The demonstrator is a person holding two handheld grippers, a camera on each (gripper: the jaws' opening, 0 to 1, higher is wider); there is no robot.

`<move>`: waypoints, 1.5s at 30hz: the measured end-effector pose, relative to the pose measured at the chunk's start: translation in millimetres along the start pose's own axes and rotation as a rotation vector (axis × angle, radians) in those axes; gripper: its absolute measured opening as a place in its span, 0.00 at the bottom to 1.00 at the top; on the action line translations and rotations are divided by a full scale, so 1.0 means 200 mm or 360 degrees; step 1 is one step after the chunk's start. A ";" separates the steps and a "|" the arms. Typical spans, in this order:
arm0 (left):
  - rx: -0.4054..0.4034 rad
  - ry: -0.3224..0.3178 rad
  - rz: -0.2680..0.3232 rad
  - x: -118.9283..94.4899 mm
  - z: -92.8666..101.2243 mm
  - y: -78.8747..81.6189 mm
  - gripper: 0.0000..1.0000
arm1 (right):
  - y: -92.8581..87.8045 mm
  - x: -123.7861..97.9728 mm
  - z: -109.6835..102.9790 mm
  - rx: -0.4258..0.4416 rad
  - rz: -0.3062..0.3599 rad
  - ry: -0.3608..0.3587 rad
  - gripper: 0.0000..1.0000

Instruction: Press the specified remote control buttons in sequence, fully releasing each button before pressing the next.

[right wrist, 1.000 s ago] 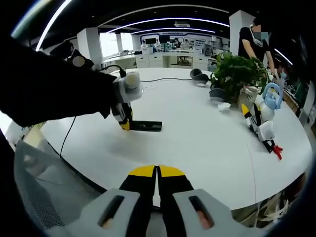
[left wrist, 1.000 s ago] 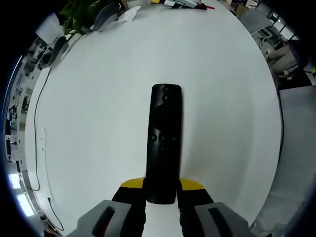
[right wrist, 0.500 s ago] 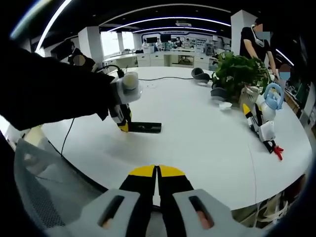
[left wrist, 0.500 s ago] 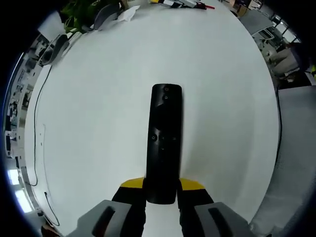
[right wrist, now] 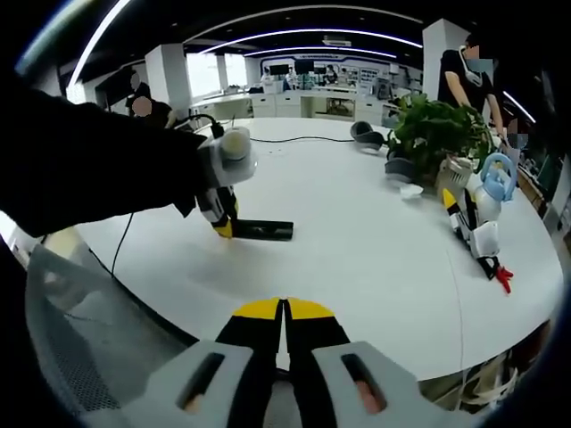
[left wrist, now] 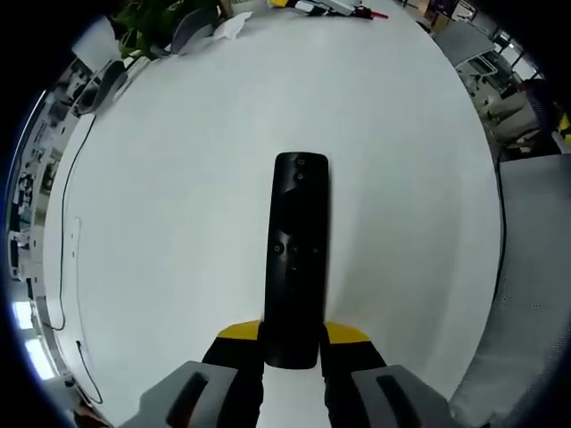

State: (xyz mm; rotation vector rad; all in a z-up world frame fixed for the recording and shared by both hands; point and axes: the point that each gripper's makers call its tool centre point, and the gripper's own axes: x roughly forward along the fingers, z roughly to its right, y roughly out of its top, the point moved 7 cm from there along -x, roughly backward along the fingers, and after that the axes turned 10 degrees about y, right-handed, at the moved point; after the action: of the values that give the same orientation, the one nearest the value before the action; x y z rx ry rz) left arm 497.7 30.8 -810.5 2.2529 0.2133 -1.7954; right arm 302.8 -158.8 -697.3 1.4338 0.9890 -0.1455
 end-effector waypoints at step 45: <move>-0.0052 0.0004 0.0031 -0.05 0.20 -0.09 0.24 | 0.01 0.00 -0.01 -0.0028 0.0011 0.0020 0.00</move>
State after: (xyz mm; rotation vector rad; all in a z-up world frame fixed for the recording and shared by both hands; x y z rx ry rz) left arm 453.5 36.3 -809.9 2.2276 0.2185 -1.7663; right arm 301.8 -156.3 -695.8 1.4234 0.9932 -0.1224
